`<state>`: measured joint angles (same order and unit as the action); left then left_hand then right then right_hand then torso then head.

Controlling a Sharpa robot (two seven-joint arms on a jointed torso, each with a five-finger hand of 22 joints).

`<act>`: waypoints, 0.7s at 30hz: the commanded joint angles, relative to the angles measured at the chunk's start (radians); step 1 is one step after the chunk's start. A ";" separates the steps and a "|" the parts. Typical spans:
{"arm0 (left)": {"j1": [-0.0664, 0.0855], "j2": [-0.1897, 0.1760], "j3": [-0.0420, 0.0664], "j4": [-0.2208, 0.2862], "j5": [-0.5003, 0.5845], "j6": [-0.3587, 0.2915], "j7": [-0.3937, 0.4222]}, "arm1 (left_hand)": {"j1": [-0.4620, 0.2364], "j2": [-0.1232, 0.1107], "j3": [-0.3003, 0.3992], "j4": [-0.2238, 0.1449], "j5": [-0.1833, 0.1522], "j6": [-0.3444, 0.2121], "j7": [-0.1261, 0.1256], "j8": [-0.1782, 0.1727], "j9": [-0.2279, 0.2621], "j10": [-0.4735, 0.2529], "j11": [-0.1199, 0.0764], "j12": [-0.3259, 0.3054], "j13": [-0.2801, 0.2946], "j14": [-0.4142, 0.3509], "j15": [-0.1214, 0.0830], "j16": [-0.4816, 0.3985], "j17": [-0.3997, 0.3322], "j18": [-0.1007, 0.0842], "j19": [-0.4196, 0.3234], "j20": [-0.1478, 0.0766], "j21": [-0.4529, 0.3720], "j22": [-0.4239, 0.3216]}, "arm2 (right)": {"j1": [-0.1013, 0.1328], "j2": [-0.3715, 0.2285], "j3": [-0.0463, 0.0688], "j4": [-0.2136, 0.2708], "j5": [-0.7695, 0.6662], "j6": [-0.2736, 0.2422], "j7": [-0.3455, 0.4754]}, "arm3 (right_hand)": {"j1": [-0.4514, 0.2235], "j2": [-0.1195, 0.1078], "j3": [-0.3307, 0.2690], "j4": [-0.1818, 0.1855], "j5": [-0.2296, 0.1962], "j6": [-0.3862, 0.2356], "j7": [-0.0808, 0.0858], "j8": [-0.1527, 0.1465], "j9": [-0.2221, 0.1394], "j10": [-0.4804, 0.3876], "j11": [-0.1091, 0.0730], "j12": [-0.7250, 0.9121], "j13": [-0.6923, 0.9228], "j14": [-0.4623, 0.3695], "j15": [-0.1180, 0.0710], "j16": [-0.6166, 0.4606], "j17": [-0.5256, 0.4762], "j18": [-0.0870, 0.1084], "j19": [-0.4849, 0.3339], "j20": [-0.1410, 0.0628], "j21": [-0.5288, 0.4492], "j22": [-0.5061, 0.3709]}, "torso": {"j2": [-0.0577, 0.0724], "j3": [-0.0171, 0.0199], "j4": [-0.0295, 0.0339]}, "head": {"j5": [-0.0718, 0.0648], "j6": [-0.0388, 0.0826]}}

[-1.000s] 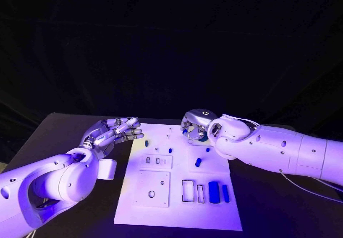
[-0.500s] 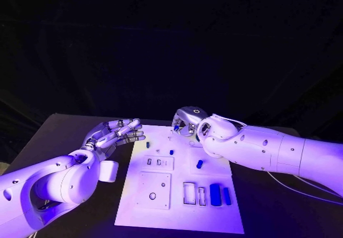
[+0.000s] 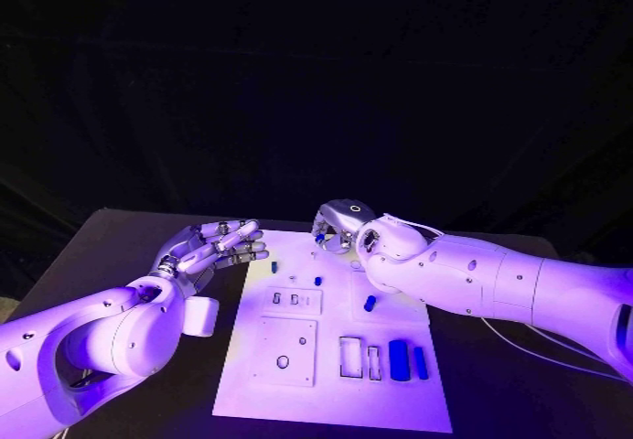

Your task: Assemble the parts on the task board

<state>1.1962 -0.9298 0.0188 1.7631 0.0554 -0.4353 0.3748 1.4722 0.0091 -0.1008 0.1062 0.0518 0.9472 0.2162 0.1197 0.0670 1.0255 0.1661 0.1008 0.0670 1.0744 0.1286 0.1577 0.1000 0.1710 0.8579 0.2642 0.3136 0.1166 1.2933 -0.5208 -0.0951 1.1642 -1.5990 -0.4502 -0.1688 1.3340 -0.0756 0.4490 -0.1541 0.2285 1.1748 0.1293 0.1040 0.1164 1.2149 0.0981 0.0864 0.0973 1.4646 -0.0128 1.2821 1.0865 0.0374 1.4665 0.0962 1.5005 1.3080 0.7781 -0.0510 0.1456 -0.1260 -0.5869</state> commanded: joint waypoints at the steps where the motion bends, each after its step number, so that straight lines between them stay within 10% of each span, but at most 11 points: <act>1: 0.002 0.002 0.001 0.004 0.000 0.021 0.003 | 0.008 0.004 -0.001 -0.007 0.000 0.002 0.003 -0.005 -0.001 0.002 0.004 -0.005 -0.001 0.005 0.000 -0.006 0.001 0.014 0.006 0.001 0.002 -0.002 | -0.004 0.006 0.000 -0.007 0.001 0.004 0.015 | 0.015 0.010 0.007 -0.001 0.003 -0.001 0.005 -0.004 0.001 0.040 -0.034 0.005 0.023 0.026 -0.004 0.004 -0.001 -0.009 0.026 -0.006 0.003 0.135 | 0.000 0.0001 0.0012 | 0.001 0.000; 21: 0.004 0.003 0.001 0.003 -0.001 0.024 0.000 | 0.010 0.004 -0.001 -0.009 0.000 0.002 0.003 -0.007 -0.001 0.002 0.005 -0.007 -0.001 0.005 0.000 -0.007 0.001 0.014 0.006 0.001 0.002 -0.002 | -0.010 0.029 -0.001 -0.048 -0.001 0.020 0.005 | 0.004 0.001 0.012 0.005 -0.005 -0.018 0.011 -0.015 0.004 0.023 -0.028 -0.012 0.024 0.021 0.002 -0.002 -0.015 -0.005 0.013 -0.001 -0.006 0.120 | 0.000 -0.0016 0.0032 | -0.001 0.000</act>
<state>1.1982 -0.9293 0.0188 1.7636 0.0554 -0.4321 0.3718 1.4762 0.0130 -0.1036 0.1034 0.0518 0.9472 0.2162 0.1197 0.0671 1.0255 0.1661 0.1008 0.0671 1.0744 0.1286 0.1539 0.1000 0.1711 0.8578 0.2642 0.3136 0.1158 1.2853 -0.4945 -0.0954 1.1216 -1.5921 -0.4476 -0.1615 1.3340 -0.0756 0.4546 -0.1481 0.2281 1.1633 0.1407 0.0922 0.1191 1.2148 0.0981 0.0819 0.0973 1.4646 -0.0128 1.2820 1.0732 0.0374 1.4664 0.0962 1.5004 1.3077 0.7785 -0.0522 0.1474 -0.1268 -0.5875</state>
